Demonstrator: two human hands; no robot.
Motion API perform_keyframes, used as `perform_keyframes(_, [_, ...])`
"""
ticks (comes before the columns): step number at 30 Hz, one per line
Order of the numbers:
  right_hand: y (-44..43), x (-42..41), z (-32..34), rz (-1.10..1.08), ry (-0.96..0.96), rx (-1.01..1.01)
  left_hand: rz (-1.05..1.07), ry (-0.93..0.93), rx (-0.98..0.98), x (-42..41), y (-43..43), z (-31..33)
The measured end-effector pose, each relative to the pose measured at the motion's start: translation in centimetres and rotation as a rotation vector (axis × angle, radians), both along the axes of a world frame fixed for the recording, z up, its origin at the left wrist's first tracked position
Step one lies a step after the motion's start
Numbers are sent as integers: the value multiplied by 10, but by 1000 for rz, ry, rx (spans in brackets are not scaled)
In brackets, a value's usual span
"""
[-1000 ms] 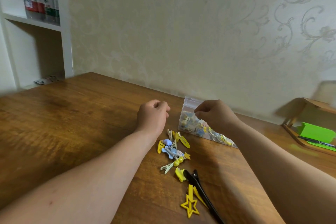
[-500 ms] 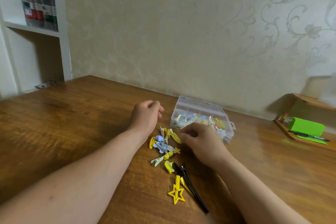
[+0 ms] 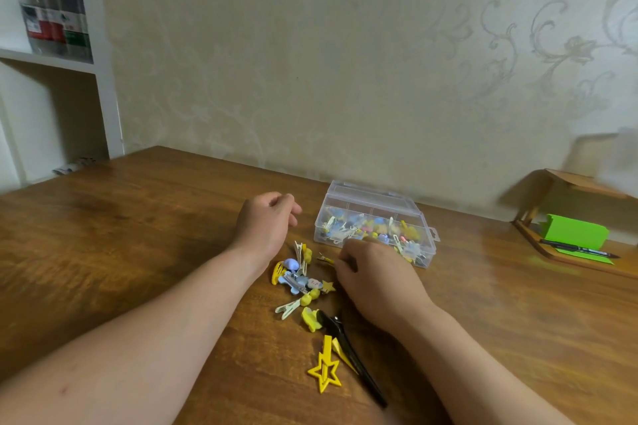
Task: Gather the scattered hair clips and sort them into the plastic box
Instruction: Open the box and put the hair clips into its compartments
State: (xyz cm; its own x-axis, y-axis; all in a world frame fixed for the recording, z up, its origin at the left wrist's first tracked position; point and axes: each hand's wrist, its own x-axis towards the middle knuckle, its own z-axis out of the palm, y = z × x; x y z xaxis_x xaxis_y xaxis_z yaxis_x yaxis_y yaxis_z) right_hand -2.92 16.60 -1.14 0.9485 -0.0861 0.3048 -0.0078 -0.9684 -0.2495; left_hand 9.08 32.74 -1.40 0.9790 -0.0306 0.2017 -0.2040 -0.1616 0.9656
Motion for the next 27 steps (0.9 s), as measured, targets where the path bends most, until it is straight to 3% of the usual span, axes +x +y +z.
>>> perform_keyframes(12, [-5,-13,15,72,166,5,-8,-15,35,-1,1,0])
perform_keyframes(24, [-19,-12,17,44,148,162,-32,-33,50,-1,-3,-1])
perform_keyframes(27, [-24,-11,24,48,53,331,-31,-34,42,0,-3,-1])
